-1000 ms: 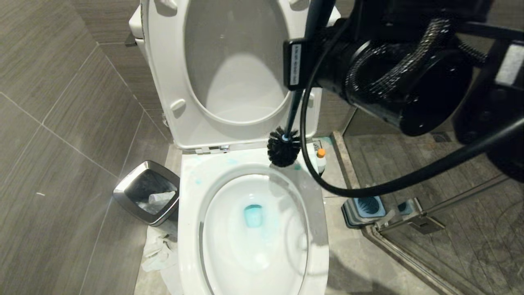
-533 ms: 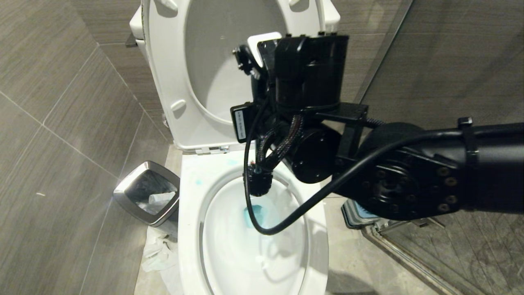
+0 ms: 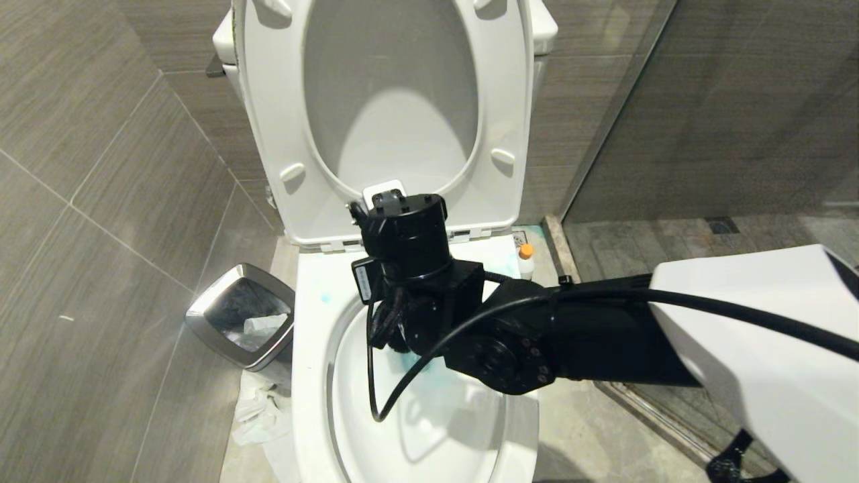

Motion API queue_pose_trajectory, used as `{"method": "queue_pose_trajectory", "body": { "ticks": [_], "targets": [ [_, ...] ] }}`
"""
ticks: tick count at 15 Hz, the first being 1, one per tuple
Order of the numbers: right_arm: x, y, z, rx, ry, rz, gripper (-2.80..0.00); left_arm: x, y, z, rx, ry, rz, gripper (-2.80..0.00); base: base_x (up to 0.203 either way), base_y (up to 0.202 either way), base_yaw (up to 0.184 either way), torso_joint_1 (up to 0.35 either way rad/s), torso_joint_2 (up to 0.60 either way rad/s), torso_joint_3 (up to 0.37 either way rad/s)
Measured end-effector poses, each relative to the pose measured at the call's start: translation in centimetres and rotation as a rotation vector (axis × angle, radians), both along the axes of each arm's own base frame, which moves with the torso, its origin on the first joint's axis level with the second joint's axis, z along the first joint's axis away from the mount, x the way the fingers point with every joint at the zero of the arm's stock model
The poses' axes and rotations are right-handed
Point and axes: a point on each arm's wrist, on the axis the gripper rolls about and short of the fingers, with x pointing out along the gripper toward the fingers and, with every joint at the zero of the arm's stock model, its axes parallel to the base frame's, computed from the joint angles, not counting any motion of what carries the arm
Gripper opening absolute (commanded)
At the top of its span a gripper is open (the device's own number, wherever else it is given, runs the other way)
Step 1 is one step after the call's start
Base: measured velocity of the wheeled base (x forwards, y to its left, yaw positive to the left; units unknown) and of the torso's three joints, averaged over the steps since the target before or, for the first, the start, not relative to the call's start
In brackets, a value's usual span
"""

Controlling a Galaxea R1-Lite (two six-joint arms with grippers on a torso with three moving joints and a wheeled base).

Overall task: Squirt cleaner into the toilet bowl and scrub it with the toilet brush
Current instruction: Scrub the toilet bowl

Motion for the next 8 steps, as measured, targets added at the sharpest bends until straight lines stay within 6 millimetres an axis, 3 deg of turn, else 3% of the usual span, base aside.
{"method": "queue_pose_trajectory", "body": {
  "ticks": [4,8],
  "targets": [
    [2.7,0.2,-4.1,-0.044,0.045,-0.044,-2.80,0.0,0.0,0.0,0.000,0.000,-0.001,-2.80,0.000,0.000,0.000,0.000,0.00,0.000],
    [4.0,0.4,-7.3,-0.076,0.087,-0.069,-2.80,0.0,0.0,0.0,0.000,0.000,0.000,-2.80,0.000,0.000,0.000,0.000,0.00,0.000]
  ]
}}
